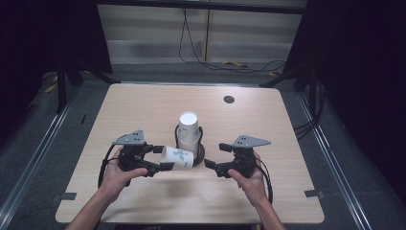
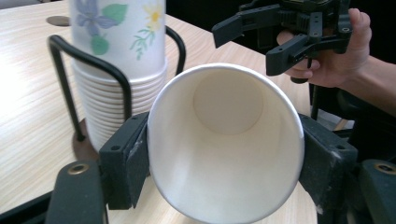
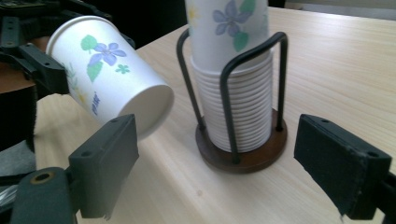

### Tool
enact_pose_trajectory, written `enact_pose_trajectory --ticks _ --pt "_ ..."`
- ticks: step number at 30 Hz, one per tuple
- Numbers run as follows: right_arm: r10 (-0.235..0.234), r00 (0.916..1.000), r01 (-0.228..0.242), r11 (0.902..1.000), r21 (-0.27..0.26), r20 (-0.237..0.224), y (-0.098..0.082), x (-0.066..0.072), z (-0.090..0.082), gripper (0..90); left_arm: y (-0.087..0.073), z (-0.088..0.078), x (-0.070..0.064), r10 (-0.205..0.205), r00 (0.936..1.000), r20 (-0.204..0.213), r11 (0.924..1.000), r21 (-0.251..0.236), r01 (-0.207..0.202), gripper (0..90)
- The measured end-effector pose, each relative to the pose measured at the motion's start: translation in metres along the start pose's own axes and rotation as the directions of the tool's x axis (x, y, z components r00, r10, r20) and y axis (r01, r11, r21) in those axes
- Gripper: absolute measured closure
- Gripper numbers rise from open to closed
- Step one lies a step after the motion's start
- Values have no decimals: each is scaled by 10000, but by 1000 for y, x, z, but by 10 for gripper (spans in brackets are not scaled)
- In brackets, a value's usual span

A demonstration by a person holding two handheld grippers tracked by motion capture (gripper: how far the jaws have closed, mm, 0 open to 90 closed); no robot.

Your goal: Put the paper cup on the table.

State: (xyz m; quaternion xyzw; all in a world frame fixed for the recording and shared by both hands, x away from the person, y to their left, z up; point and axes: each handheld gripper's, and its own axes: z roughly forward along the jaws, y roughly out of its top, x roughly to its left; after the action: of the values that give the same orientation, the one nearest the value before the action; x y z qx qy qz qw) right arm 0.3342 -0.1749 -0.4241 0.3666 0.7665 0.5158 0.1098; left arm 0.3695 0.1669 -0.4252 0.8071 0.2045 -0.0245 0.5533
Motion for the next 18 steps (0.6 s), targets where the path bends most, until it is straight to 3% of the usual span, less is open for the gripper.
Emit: enact_pose_trajectory --ticks 7,13,18 --pt "32 9984 -29 10000 -50 567 0 2 -5 132 5 -20 5 -22 9986 -531 9999 -132 15 275" --pt "53 9962 -48 10000 -63 872 -4 2 -13 132 5 -31 12 35 9955 -950 9999 169 -19 275" --pt "179 9944 -186 9998 54 1038 -9 -3 -13 133 4 -35 16 10 9881 -1539 9996 264 31 275"
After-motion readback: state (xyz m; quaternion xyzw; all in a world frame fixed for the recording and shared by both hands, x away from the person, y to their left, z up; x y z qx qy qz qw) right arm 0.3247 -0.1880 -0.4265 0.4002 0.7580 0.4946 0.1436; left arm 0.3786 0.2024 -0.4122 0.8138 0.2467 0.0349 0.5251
